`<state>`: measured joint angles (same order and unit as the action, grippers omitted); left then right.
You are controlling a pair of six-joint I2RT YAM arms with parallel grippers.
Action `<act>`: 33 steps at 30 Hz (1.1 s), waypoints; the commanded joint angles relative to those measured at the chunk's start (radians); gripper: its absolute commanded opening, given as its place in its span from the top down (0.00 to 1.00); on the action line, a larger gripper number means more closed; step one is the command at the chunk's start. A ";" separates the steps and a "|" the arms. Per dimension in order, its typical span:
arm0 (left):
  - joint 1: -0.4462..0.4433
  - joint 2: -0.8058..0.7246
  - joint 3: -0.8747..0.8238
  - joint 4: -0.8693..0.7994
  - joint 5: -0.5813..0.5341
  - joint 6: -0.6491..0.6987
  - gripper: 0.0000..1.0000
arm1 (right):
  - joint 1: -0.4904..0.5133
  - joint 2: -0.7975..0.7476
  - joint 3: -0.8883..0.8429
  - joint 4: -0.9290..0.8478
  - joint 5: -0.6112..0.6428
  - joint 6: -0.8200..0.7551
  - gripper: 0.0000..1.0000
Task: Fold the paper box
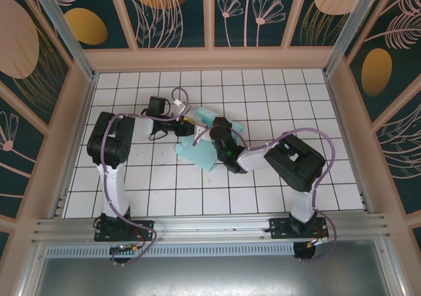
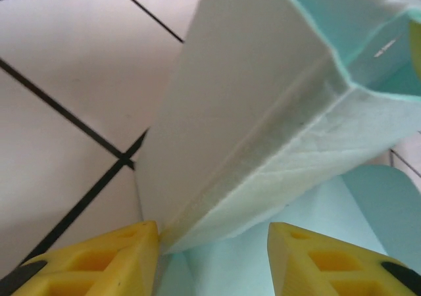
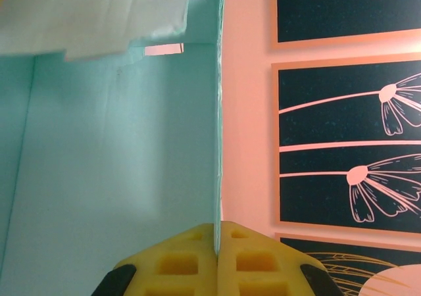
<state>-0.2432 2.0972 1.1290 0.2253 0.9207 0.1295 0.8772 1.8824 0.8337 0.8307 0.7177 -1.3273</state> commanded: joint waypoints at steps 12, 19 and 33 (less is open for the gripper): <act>-0.040 -0.026 -0.016 0.111 -0.111 -0.059 0.58 | 0.019 0.022 0.046 -0.045 -0.015 0.066 1.00; -0.051 -0.034 -0.020 0.141 -0.087 -0.085 0.65 | 0.019 0.032 0.056 -0.054 -0.020 0.076 1.00; -0.050 -0.021 -0.021 0.171 -0.134 -0.109 0.76 | 0.019 0.010 0.086 -0.127 -0.041 0.174 0.93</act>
<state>-0.2829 2.0953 1.1110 0.3500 0.7769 0.0280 0.8791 1.8954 0.8818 0.7647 0.7181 -1.2419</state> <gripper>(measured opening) 0.245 0.068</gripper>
